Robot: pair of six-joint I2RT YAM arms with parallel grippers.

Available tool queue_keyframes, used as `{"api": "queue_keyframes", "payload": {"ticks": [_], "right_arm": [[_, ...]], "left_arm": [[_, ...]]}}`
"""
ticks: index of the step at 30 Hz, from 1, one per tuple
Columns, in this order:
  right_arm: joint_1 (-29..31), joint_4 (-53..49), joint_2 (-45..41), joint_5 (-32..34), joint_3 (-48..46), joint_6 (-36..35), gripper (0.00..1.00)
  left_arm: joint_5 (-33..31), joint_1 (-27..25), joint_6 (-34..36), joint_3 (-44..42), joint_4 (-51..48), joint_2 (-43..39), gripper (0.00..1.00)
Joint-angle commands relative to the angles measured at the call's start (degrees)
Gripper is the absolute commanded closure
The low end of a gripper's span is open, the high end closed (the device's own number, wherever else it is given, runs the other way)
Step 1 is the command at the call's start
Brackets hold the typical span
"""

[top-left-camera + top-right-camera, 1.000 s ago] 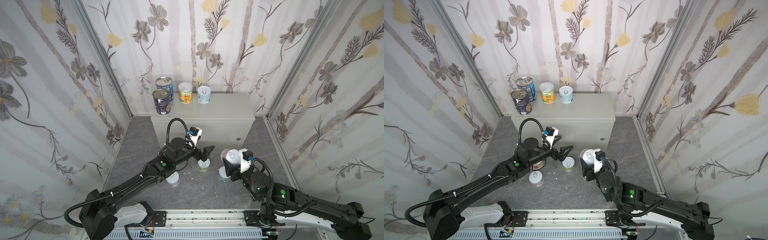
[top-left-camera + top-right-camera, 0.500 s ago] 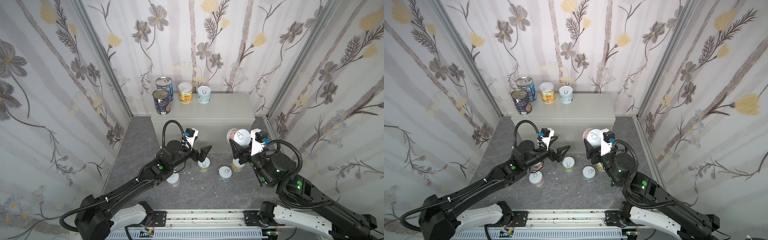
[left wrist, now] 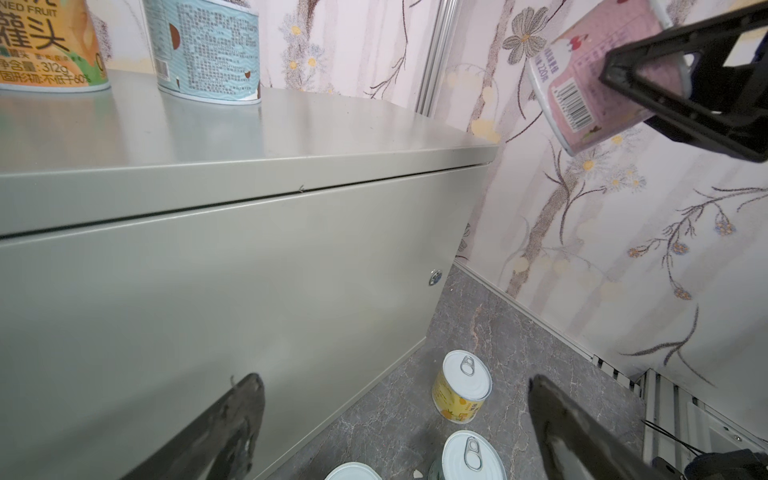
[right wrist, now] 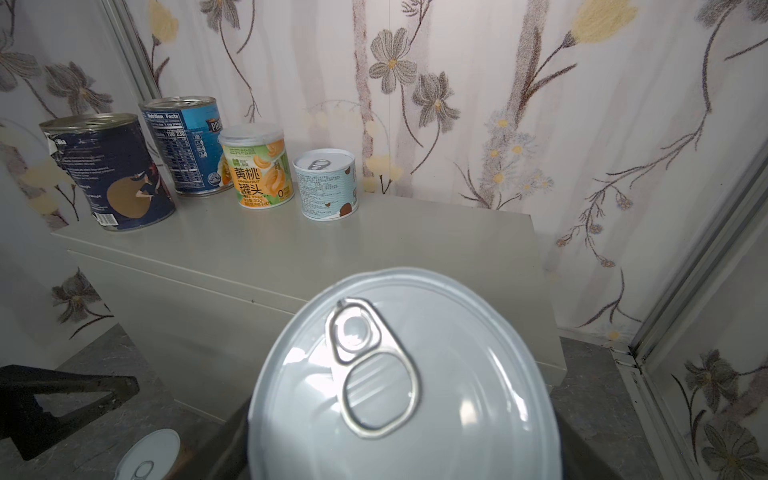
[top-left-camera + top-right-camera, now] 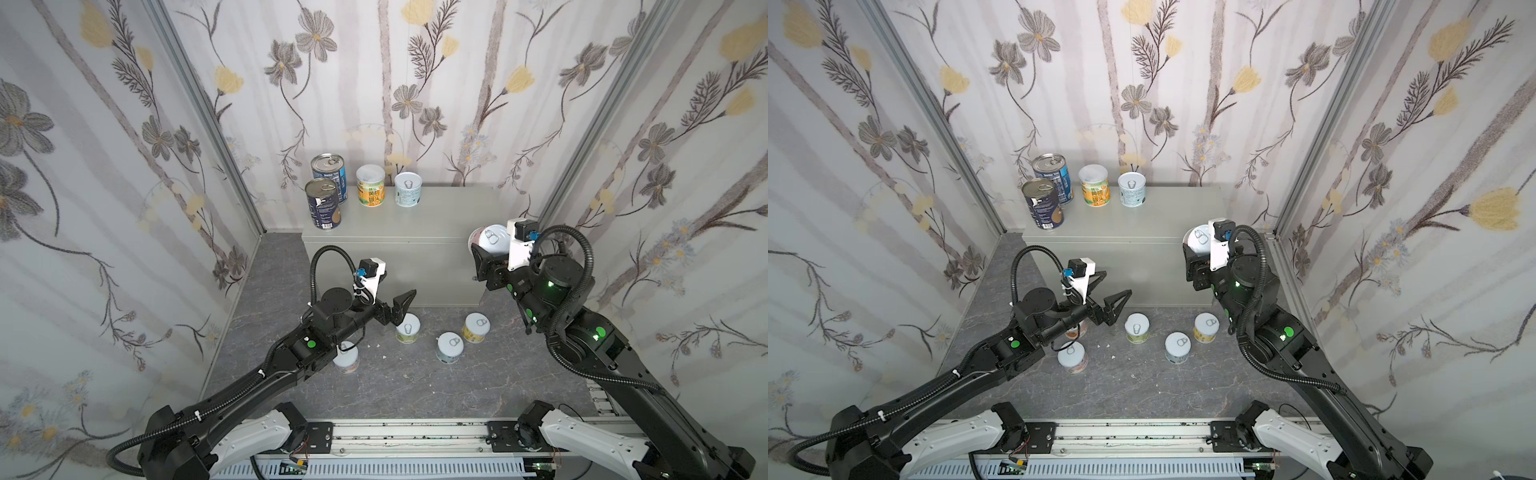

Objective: Place and organize the canned foods onto the counter
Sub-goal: 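Lift the held pink can up toward the cabinet top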

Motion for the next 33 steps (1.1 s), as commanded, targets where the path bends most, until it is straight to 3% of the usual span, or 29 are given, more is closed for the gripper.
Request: {"api": "queue_keyframes", "payload": {"ticks": [1, 17, 33], "right_arm": [[-2.2, 2.9, 2.5, -5.9, 3.3, -1.7, 0.57], [-14.5, -3.2, 18.3, -19.1, 18.8, -2.5, 0.56], [-16.4, -13.9, 33.2, -21.6, 35.7, -2.8, 0.55]], "left_arm": [[-2.8, 0.0, 0.0, 0.1, -0.7, -0.5, 0.0], [-18.2, 0.0, -0.1, -1.0, -8.7, -4.3, 0.0], [-17.6, 0.0, 0.5, -4.4, -7.2, -9.7, 0.0]]}}
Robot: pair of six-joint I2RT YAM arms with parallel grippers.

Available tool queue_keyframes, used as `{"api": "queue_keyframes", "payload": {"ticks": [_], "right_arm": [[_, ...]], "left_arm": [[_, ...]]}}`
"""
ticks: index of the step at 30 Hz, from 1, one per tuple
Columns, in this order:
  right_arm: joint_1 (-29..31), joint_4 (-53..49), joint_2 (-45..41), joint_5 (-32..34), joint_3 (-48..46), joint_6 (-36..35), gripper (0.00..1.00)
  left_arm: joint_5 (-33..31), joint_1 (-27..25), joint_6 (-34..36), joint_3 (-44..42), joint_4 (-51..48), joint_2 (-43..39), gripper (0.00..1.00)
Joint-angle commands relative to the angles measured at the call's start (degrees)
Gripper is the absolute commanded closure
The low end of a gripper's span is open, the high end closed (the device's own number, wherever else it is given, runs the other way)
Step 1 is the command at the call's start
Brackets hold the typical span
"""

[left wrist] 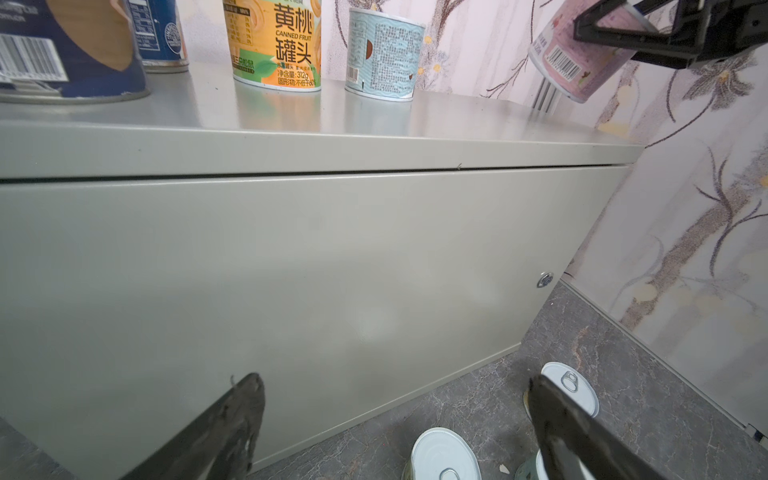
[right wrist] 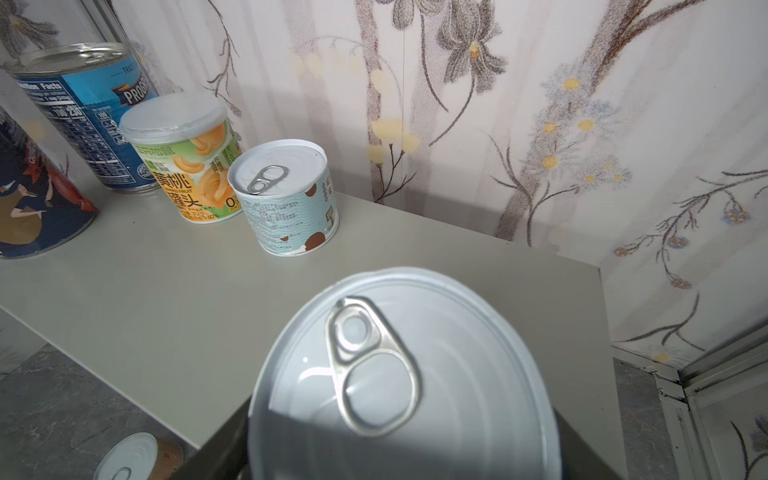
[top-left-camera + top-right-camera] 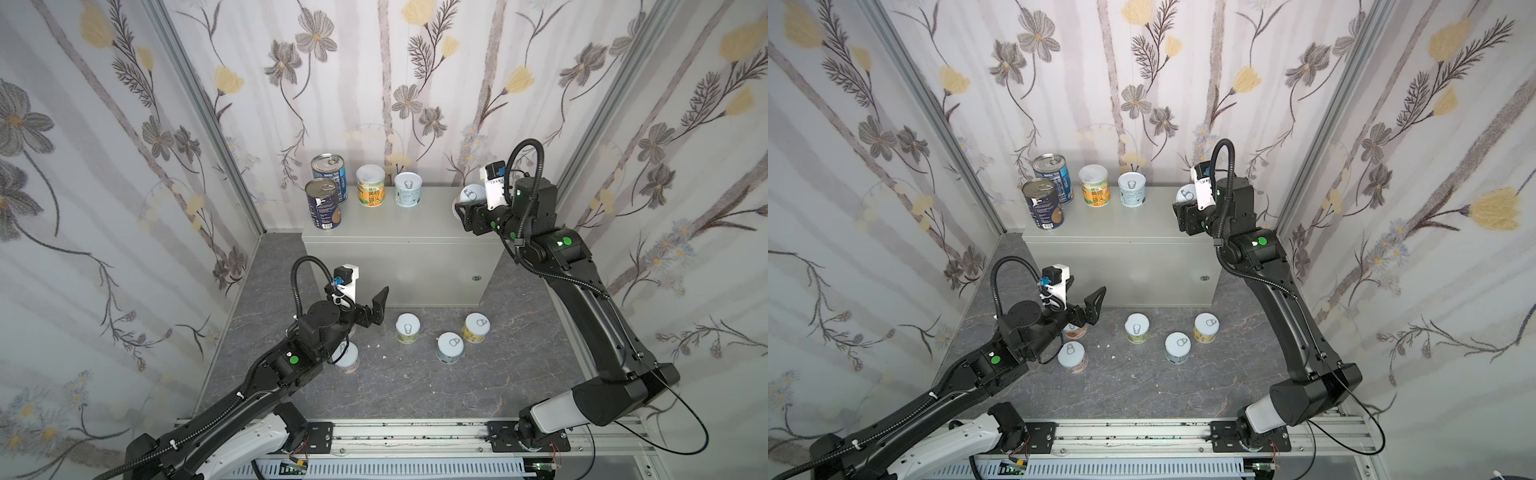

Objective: Place and organize the canned foods onto the counter
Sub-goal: 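Lift the held pink can up toward the cabinet top, then carry the pink can over the cabinet top beside the light blue can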

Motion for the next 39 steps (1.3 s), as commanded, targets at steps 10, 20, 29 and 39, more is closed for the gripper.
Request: {"api": "queue_keyframes", "payload": {"ticks": [10, 20, 29, 39], "right_arm": [[0.1, -4.1, 7.6, 2.2, 10.3, -0.5, 0.55], [0.5, -7.2, 12.6, 0.9, 16.6, 0.3, 0.54], [1.9, -8.7, 16.5, 1.9, 21.5, 1.1, 0.51], [3.5, -9.6, 18.8, 5.6, 23.5, 2.0, 0.47]], "left_arm": [[0.8, -0.1, 0.0, 0.2, 1.1, 1.0, 0.0], [0.8, 0.0, -0.3, 0.4, 1.3, 1.6, 0.0], [0.6, 0.1, -0.8, -1.1, 1.1, -0.7, 0.0], [-0.2, 0.1, -0.5, -2.1, 1.4, -1.9, 0.0]]}}
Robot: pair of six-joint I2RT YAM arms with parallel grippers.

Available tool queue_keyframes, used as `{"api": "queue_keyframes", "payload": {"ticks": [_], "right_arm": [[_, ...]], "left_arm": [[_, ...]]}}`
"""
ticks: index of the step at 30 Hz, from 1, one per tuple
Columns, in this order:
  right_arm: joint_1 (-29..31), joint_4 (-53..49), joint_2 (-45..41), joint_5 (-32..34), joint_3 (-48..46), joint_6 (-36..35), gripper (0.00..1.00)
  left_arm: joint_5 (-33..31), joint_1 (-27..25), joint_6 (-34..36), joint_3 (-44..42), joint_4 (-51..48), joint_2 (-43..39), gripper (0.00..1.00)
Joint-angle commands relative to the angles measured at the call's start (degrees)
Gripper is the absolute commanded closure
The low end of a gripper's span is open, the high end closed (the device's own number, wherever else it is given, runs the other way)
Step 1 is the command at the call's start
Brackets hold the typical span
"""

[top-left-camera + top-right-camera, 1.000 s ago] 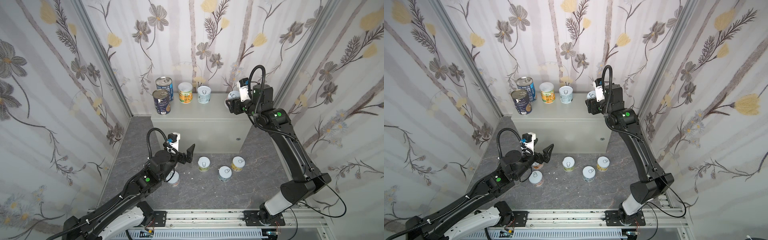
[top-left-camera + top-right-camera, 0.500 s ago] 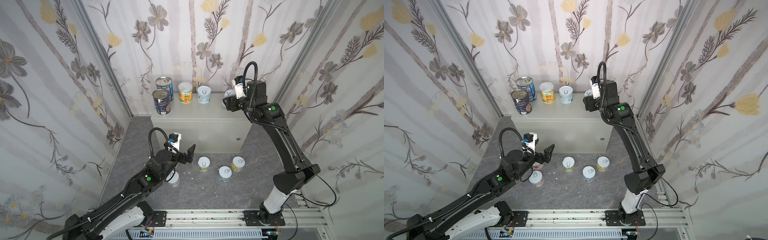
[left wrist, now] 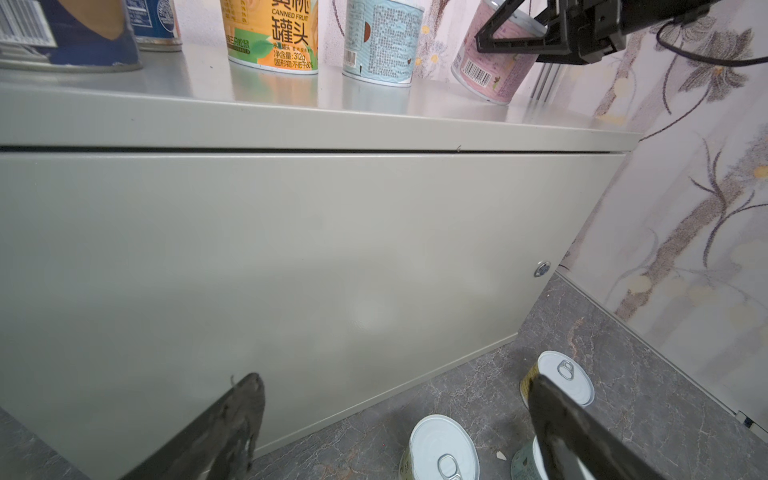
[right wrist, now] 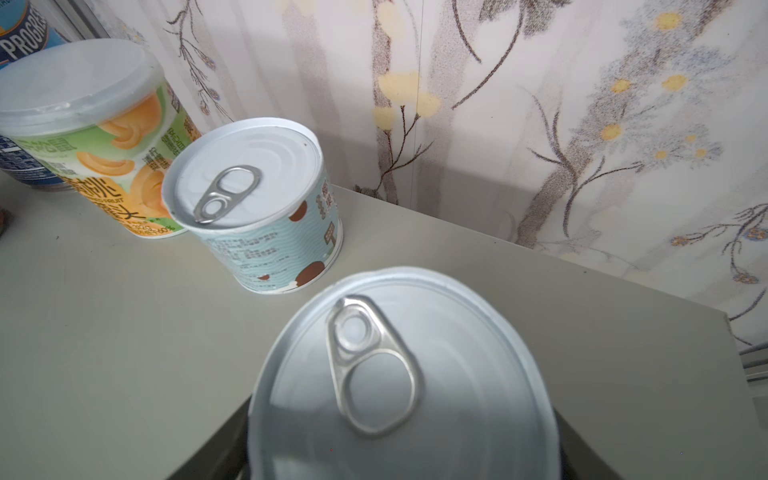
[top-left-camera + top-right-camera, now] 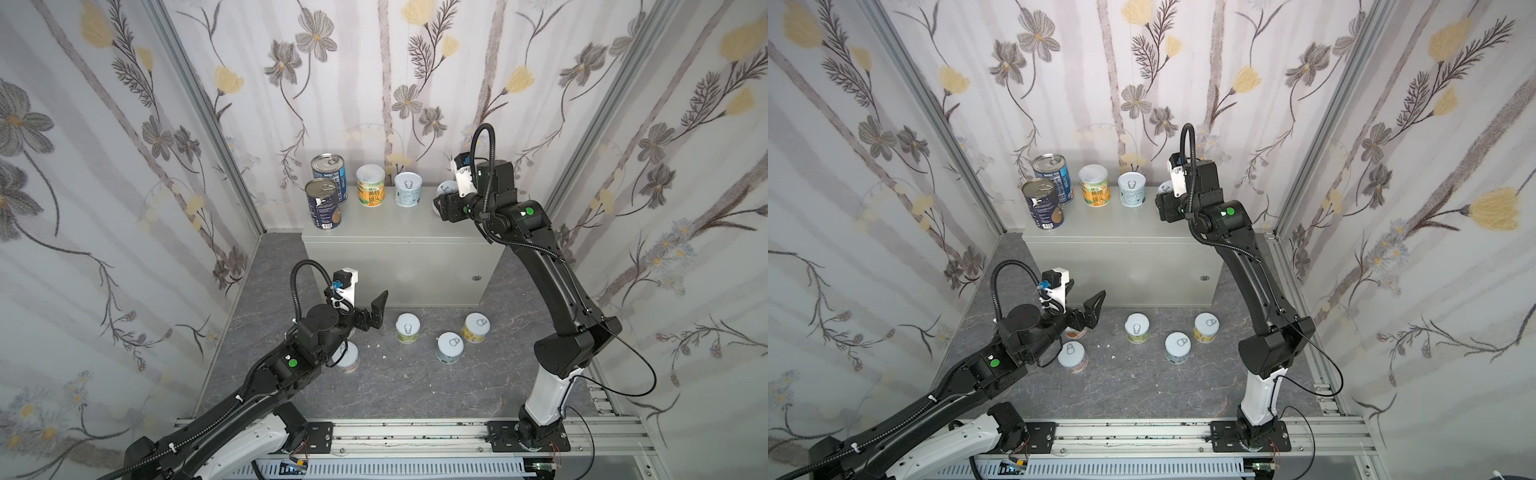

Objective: Place and organize the canned foods onto the counter
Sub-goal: 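Carry the pink can over the cabinet top beside the light blue can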

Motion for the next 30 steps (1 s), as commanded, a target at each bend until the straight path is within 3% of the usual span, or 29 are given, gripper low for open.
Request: {"api": "queue_keyframes", "payload": {"ticks": [1, 30], "right_arm": [[0.4, 2.3, 0.5, 2.3, 0.7, 0.3, 0.46], [1.2, 3.4, 2.1, 2.8, 0.7, 0.0, 0.26]], "left_arm": [[-0.8, 0.0, -0.1, -0.3, 1.4, -0.4, 0.0], [-1.4, 0.1, -0.5, -0.4, 1.6, 0.3, 0.0]]}}
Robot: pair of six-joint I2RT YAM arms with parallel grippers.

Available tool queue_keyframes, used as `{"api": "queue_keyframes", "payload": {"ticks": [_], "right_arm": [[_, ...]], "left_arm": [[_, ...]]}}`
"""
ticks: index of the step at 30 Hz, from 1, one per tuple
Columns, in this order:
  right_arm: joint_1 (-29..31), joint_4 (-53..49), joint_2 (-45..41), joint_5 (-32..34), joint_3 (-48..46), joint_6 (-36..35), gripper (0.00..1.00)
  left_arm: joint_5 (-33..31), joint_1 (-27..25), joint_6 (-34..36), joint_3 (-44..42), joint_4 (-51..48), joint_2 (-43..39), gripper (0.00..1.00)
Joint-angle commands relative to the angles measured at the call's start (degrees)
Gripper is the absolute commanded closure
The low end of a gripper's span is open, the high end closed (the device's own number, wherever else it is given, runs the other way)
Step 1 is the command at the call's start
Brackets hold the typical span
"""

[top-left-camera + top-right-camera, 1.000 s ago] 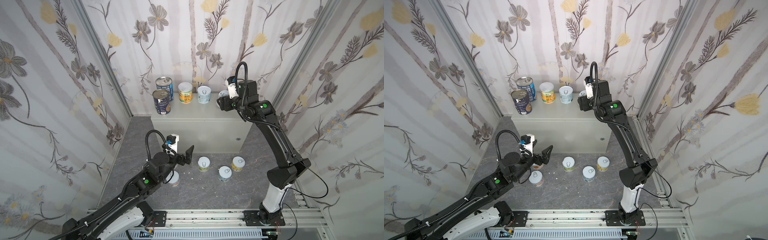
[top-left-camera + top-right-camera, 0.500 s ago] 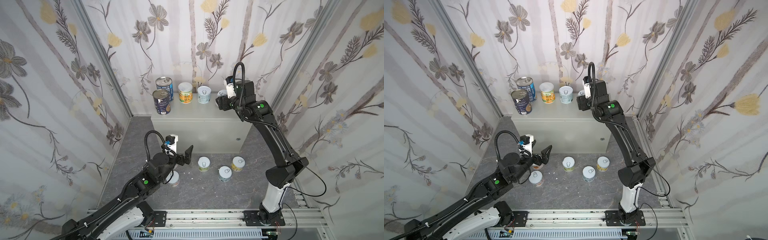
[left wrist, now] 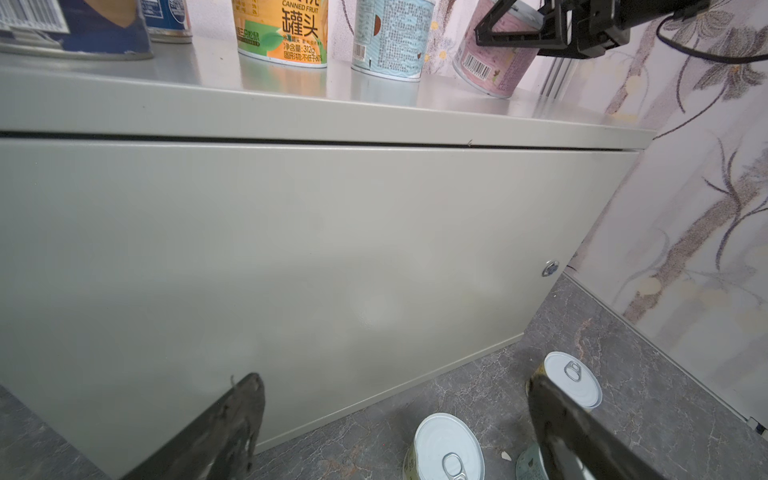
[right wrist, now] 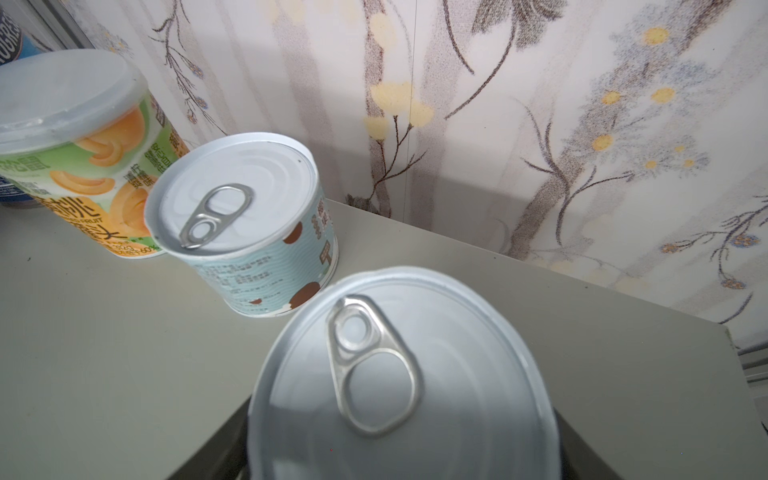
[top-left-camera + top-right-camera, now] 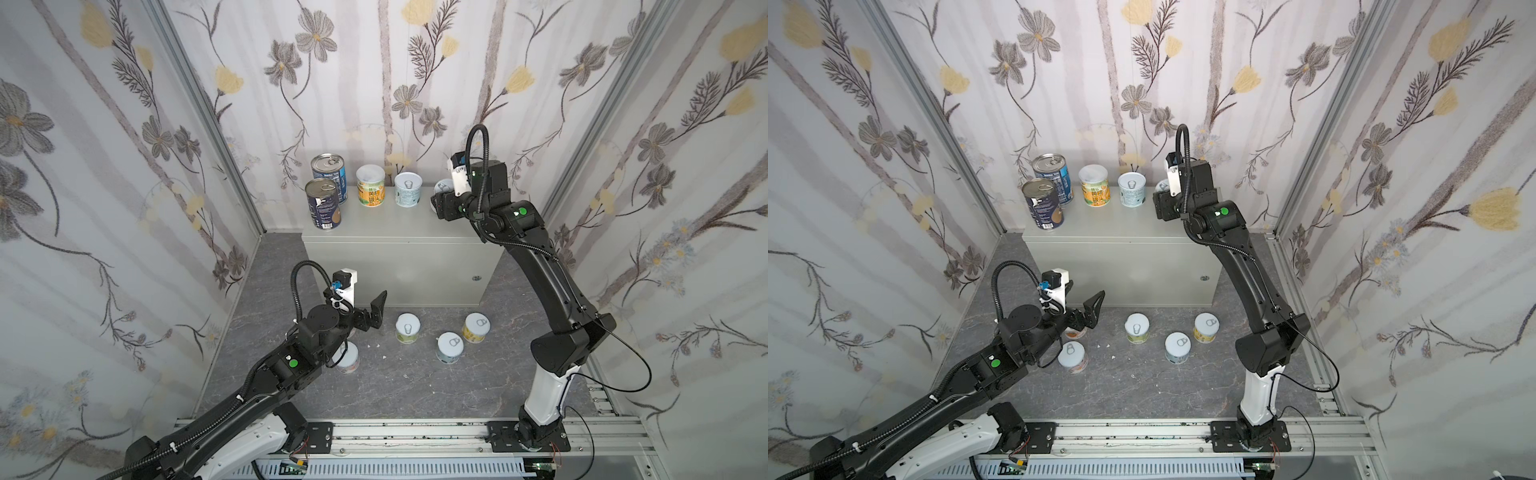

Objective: Place and organize the canned foods onto the counter
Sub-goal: 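Carry the pink can over the cabinet top beside the light blue can, then lower the pink can onto the cabinet top next to the light blue can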

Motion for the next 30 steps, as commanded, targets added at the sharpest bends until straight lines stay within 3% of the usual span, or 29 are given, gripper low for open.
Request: {"api": "queue_keyframes", "payload": {"ticks": [1, 25, 30], "right_arm": [[0.0, 1.6, 0.5, 0.1, 0.2, -0.2, 0.25], [0.1, 4.2, -2.8, 0.1, -0.2, 0.3, 0.08], [0.2, 6.1, -6.9, -0.6, -6.5, 0.4, 0.06]], "left_arm": [[-0.5, 0.1, 0.0, 0.1, 1.7, 0.2, 0.0], [-0.1, 0.1, 0.9, 0.1, 3.0, 0.9, 0.0], [-0.1, 0.0, 0.9, 0.0, 2.9, 0.9, 0.0]]}}
